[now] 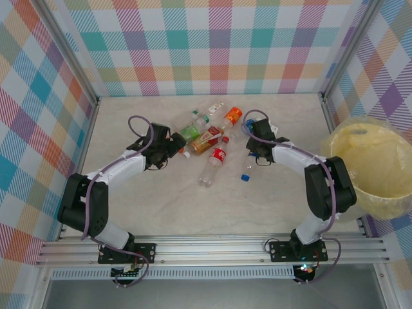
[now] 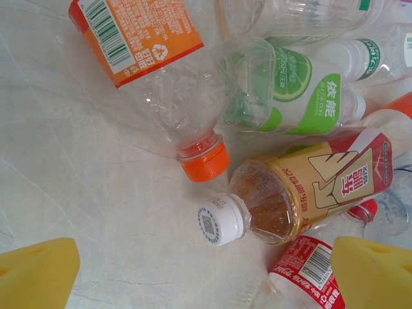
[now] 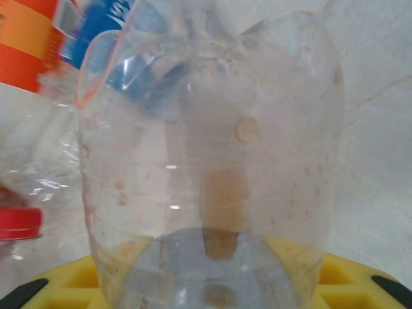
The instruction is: Put the plastic bottles in the bin
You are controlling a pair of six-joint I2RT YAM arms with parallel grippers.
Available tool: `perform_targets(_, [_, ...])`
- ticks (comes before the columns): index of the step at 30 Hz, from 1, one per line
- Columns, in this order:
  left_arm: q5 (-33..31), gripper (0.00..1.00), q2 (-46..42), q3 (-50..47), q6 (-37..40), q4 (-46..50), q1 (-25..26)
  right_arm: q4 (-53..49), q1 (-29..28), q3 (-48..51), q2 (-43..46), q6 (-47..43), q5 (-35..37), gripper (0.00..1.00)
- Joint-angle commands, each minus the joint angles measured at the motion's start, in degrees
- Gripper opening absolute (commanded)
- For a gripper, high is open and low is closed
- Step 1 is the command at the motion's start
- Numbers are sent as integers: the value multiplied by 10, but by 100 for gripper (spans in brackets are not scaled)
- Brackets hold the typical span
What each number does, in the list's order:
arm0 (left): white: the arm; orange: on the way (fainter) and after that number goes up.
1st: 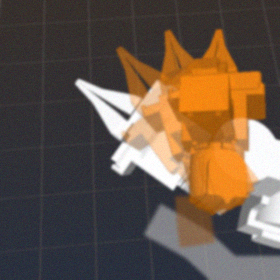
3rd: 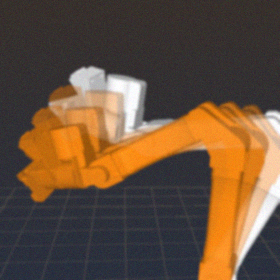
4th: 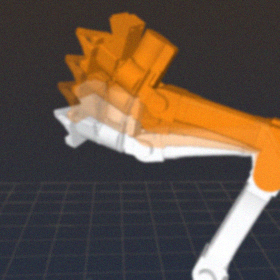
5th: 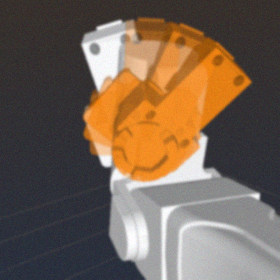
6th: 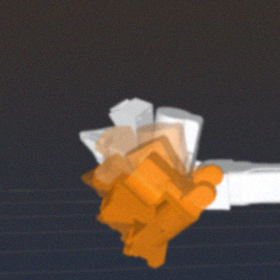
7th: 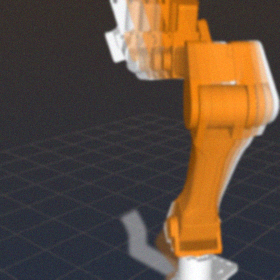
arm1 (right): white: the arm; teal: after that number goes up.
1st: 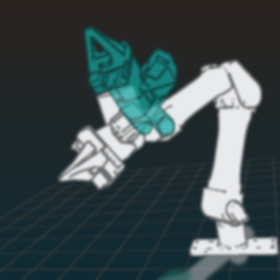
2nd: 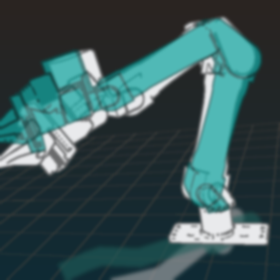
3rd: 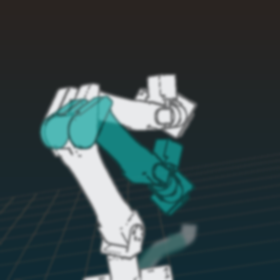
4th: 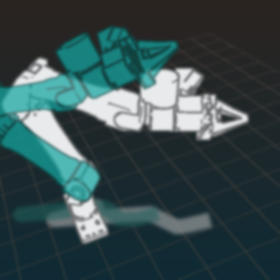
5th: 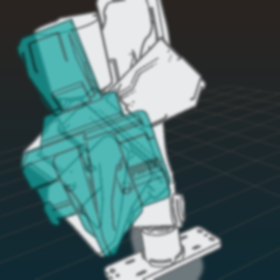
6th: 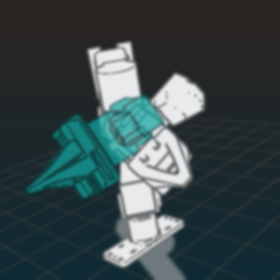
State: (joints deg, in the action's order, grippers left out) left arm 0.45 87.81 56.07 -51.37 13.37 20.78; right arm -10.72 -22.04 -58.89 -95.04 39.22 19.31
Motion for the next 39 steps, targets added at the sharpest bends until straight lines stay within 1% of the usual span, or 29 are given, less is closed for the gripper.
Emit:
perform_targets(1, [10, 100, 9, 16, 2, -12, -8, 56, 0, 16, 50, -49, -1, 39])
perform_targets(9, [36, 100, 3, 8, -6, -43, -7, 111, 0, 27, 164, -122, -20, 37])
perform_targets(17, [50, 100, -17, -13, -5, -97, -5, 142, 0, -8, 280, -201, -34, 37])
perform_targets(23, [61, 100, -18, -16, -3, -121, 0, 152, 1, -20, 363, -266, 12, 37])
perform_targets(27, [63, 100, -15, -12, -2, -126, 1, 91, 10, -66, 395, -322, 37, 37])
perform_targets(30, [64, 100, -12, -11, -3, -129, 3, 46, 42, -103, 409, -350, 44, 38])
perform_targets(35, [67, 100, -5, -2, -4, -131, 7, -4, 123, -154, 427, -361, -25, 38])
perform_targets(39, [68, 100, -1, 3, -4, -131, 9, -23, 171, -183, 438, -416, -22, 38])
